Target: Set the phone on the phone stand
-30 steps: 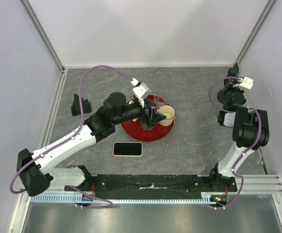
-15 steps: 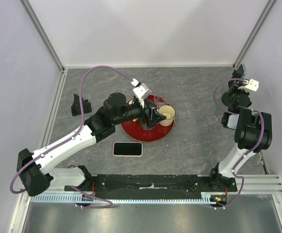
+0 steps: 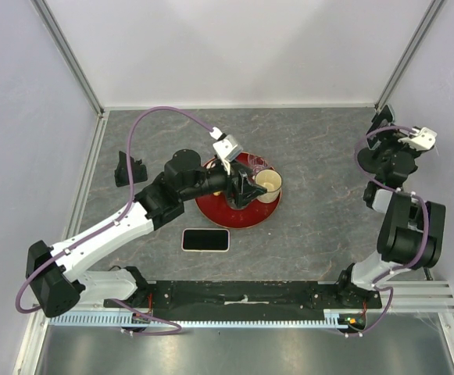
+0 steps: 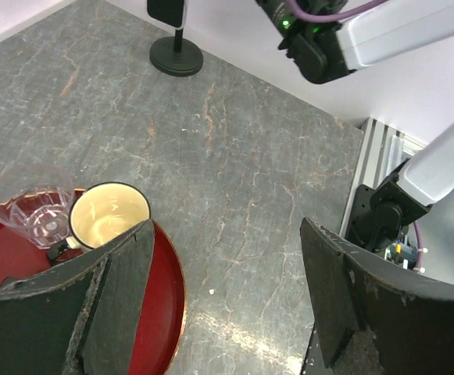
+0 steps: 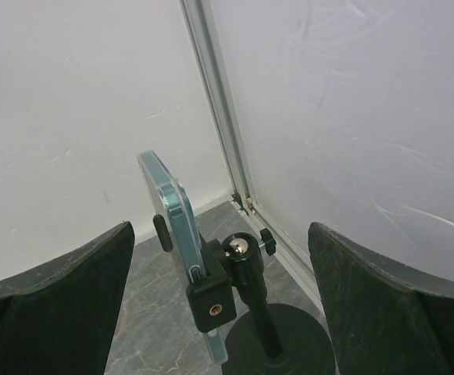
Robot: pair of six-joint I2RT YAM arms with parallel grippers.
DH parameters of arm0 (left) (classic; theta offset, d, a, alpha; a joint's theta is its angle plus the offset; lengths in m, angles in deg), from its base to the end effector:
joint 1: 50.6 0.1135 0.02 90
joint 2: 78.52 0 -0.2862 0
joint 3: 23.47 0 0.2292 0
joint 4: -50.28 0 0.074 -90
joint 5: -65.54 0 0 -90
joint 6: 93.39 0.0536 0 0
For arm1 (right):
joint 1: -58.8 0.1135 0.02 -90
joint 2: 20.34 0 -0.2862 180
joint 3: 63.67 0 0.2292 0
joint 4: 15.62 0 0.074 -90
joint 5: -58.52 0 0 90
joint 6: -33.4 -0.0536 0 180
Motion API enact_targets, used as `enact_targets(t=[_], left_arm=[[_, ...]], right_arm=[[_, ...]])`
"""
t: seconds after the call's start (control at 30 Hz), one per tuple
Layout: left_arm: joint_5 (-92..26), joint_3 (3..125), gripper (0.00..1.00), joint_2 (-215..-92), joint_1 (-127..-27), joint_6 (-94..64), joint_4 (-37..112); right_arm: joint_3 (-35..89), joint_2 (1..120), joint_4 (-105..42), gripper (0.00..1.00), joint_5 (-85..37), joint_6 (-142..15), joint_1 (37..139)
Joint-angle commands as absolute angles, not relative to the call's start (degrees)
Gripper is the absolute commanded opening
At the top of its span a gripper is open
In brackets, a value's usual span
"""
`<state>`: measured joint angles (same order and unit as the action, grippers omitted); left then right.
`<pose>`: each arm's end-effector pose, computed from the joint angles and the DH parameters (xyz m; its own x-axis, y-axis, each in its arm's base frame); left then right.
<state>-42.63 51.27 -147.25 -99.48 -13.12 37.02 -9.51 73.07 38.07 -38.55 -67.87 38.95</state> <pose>0.1637 -0.2129 0.3884 -0.2372 0.0275 -0.9711 0.8920 0.4022 -0.2064 0.3154 -0.1209 0.2859 0.3178 0.0915 -0.9437 0.3946 0.8923 0.2194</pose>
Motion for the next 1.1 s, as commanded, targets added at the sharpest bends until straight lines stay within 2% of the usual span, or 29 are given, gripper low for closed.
enact_targets(t=[0.0, 0.1, 0.27, 0.4, 0.43, 0.53, 0.67, 0.73, 0.9, 1.0, 1.07], left_arm=[[-42.5, 50.5, 0.81, -144.5, -98.1, -10.2, 40.2], [-41.2, 50.2, 0.81, -143.8, -97.2, -9.0, 39.9], [-36.3, 50.2, 0.82, -142.9, -94.5, -8.9, 38.9], [-33.9, 50.8, 0.83, -142.8, -86.8, -13.2, 38.2], [-33.9, 50.9, 0.83, -142.8, -85.0, -14.4, 38.2], [-32.3, 51.3, 0.83, -143.4, -77.8, -19.0, 36.9], [-31.6, 52.9, 0.86, -145.0, -67.8, -25.0, 35.5], [-30.9, 52.4, 0.87, -145.7, -61.0, -26.7, 35.5], [-26.6, 52.1, 0.88, -149.7, -44.3, -35.5, 31.2], [-24.7, 52.0, 0.87, -150.6, -38.1, -39.2, 28.6], [-18.8, 51.6, 0.87, -150.7, -36.7, -38.1, 27.6]], right_arm=[[-12.4, 64.9, 29.1, 0.98, -42.3, -70.6, 38.8], [-16.0, 57.0, 22.1, 0.98, -42.5, -71.8, 38.8], [-19.5, 40.6, -0.6, 0.98, -44.4, -78.6, 38.8], [-19.2, 31.4, -18.5, 0.98, -41.7, -88.7, 39.2], [-18.1, 29.9, -27.5, 0.98, -41.0, -90.5, 39.6], [-13.5, 29.6, -42.8, 0.98, -41.3, -91.1, 45.5], [-6.2, 31.8, -53.8, 0.98, -38.1, -91.4, 56.2], [-3.3, 31.5, -58.5, 0.98, -37.0, -92.5, 58.4], [6.9, 31.2, -62.8, 0.98, -34.8, -91.2, 69.7], [9.9, 33.5, -62.9, 0.98, -32.2, -88.3, 75.5], [9.8, 34.7, -62.6, 0.98, -31.6, -88.3, 79.2]])
